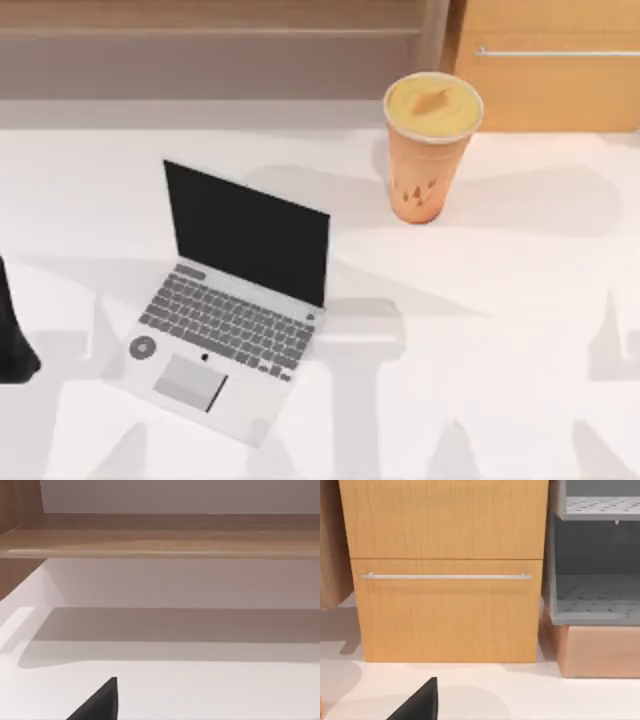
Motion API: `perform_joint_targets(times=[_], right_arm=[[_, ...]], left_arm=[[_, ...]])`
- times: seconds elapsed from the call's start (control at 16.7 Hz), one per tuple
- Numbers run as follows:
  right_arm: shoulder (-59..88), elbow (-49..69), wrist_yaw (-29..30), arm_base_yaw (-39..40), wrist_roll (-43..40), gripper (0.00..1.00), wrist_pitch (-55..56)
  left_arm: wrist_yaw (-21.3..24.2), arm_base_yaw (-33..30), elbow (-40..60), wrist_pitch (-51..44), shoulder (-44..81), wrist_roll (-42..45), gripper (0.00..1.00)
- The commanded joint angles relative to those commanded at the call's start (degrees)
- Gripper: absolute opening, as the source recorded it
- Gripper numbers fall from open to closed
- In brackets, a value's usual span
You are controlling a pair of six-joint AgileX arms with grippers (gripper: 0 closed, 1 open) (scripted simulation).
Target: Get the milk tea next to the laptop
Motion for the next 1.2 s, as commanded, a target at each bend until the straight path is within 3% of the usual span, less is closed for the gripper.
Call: perform_joint_targets(times=[0.48, 1.2], right_arm=[[11.6, 3.1, 4.3, 3.7, 0.0, 1.00, 7.6], [72.3, 20.3, 26.7, 24.1, 0.0, 1.00, 47.9]], left_arm=[[0.0, 0.0, 0.0, 0.0, 0.0, 0.0, 1.00], [0.0, 0.0, 0.0, 0.0, 0.0, 0.0, 1.00]])
